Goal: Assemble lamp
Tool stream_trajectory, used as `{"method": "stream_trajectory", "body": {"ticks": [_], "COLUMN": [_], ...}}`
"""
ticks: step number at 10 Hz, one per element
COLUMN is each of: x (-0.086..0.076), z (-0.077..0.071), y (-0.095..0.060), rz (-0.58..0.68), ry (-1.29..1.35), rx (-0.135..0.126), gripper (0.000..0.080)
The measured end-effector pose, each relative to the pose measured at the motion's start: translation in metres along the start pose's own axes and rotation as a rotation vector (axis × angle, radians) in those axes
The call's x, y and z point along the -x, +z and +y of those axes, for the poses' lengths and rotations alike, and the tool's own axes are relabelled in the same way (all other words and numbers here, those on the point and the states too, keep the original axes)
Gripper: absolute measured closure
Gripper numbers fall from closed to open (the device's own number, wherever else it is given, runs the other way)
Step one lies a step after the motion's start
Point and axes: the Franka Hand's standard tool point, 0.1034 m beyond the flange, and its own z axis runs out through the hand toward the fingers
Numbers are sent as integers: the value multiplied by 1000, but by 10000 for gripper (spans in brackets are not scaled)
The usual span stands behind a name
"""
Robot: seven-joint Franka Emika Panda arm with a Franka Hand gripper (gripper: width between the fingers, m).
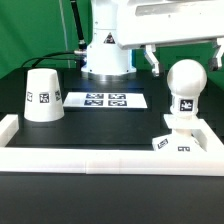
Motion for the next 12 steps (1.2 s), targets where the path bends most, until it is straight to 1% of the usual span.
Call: {"method": "stream_trajectory", "body": {"ticks": [2,4,5,6,7,8,9,10,12], "x": [17,23,25,21,10,8,8,8,8], "z": [4,-1,-5,-10,-13,-14,-13,-11,-12], "y": [13,17,17,18,17,16,16,16,16], "rz": [-155,-289,-370,-433,-425,-420,-419,-418,-419], "ry": [9,14,19,24,25,23,17,18,17], "rx": [-5,-17,-25,-32,-34,-36,-37,-37,-37], "gripper": [101,101,101,101,101,101,101,221,222]}}
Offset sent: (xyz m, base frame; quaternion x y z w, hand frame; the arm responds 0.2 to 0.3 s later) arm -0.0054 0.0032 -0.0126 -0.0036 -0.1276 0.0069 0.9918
